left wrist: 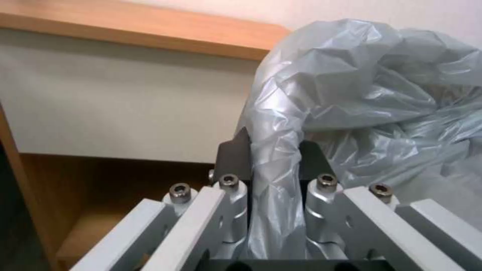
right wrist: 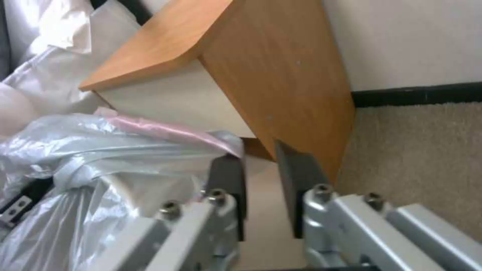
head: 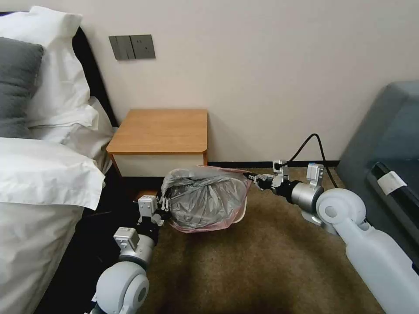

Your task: Pick up the garbage bag from the table and place it over the trash can.

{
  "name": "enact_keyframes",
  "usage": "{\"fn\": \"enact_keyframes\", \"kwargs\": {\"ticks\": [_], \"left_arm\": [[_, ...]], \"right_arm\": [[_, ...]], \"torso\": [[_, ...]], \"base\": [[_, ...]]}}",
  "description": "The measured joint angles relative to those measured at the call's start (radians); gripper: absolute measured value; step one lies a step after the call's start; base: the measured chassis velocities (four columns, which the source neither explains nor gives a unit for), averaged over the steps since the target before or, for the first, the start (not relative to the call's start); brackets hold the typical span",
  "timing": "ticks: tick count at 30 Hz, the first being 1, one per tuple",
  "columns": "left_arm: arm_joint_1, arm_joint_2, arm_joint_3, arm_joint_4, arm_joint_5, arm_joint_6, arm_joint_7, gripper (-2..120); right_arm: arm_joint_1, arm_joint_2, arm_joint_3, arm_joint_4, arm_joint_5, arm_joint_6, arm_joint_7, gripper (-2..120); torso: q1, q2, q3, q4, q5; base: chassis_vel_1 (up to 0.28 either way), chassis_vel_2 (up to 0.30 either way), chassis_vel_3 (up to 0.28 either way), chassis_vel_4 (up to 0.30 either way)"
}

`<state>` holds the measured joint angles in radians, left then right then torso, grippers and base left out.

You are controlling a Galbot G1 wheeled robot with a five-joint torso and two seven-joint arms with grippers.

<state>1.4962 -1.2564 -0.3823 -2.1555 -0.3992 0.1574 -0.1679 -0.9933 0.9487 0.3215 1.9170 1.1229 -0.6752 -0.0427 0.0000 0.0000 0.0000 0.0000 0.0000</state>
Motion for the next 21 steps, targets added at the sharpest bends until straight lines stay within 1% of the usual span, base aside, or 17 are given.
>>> {"fn": "enact_keyframes", "kwargs": {"ticks": [1,2,5,6,7,9,10,12,13,16,17,20,21], "left_arm": [[-0.001,0.001,-0.002,0.001,-0.003,0.001,-0.001,11],[-0.001,0.001,-0.002,0.001,-0.003,0.001,-0.001,11],[-0.005,0.002,-0.005,0.004,-0.007,0.003,-0.002,11],[-0.006,0.001,-0.005,0.005,-0.008,0.004,-0.002,11],[-0.006,0.001,-0.005,0.005,-0.008,0.004,-0.002,11],[-0.008,0.001,-0.005,0.01,-0.008,0.005,-0.005,11],[-0.008,0.001,-0.005,0.01,-0.008,0.005,-0.005,11],[-0.008,0.0,-0.006,0.011,-0.01,0.008,-0.01,11],[-0.008,0.0,-0.006,0.011,-0.01,0.008,-0.01,11],[-0.008,0.0,-0.011,0.011,-0.016,0.011,-0.016,11],[-0.008,0.0,-0.011,0.011,-0.016,0.011,-0.016,11],[-0.008,0.0,-0.016,0.008,-0.028,0.015,-0.03,11],[-0.008,0.0,-0.016,0.008,-0.028,0.015,-0.03,11]], "right_arm": [[-0.003,0.0,0.003,0.003,0.008,0.0,0.004,24],[-0.003,0.0,0.003,0.003,0.008,0.0,0.004,24],[-0.015,0.001,0.018,0.02,0.058,0.001,0.042,40],[-0.018,0.003,0.026,0.03,0.079,0.002,0.056,43],[-0.018,0.003,0.026,0.03,0.079,0.002,0.056,43],[-0.031,0.005,0.046,0.064,0.146,0.004,0.092,55],[-0.031,0.005,0.046,0.064,0.146,0.004,0.092,55],[-0.055,0.004,0.064,0.109,0.186,0.007,0.125,65],[-0.055,0.004,0.064,0.109,0.186,0.007,0.125,65],[-0.094,0.007,0.081,0.173,0.198,0.01,0.164,80],[-0.094,0.007,0.081,0.173,0.198,0.01,0.164,80],[-0.14,0.008,0.104,0.23,0.21,0.003,0.195,93],[-0.14,0.008,0.104,0.23,0.21,0.003,0.195,93]], "torso": [[0.0,0.0,0.0,0.0,0.0],[0.0,0.0,0.0,0.0,0.0],[0.0,0.0,0.0,0.0,-0.0001],[0.0,0.0,0.0,0.0,0.0],[0.0,0.0,0.0,0.0,0.0],[0.0,0.0,0.0,0.0,-0.0002],[0.0,0.0,0.0,0.0,-0.0002],[0.0,0.0,0.0,-0.0001,-0.0001],[0.0,0.0,0.0,-0.0001,-0.0001],[0.0,0.0,0.0,0.0,0.0],[0.0,0.0,0.0,0.0,0.0],[0.0,0.0,0.0,0.0002,-0.0001],[0.0,0.0,0.0,0.0002,-0.0001]], "base": [[0.0,0.0,0.0,0.0],[0.0,0.0,0.0,0.0],[0.0,0.0,0.0,0.0],[0.0,0.0,0.0,0.0],[0.0,0.0,0.0,0.0],[0.0,0.0,0.0,0.0],[0.0,0.0,0.0,0.0],[0.0,0.0,0.0,0.0],[0.0,0.0,0.0,0.0],[0.0,0.0,0.0,0.0],[0.0,0.0,0.0,0.0],[0.0,0.0,0.0,0.0],[0.0,0.0,0.0,0.0]]}}
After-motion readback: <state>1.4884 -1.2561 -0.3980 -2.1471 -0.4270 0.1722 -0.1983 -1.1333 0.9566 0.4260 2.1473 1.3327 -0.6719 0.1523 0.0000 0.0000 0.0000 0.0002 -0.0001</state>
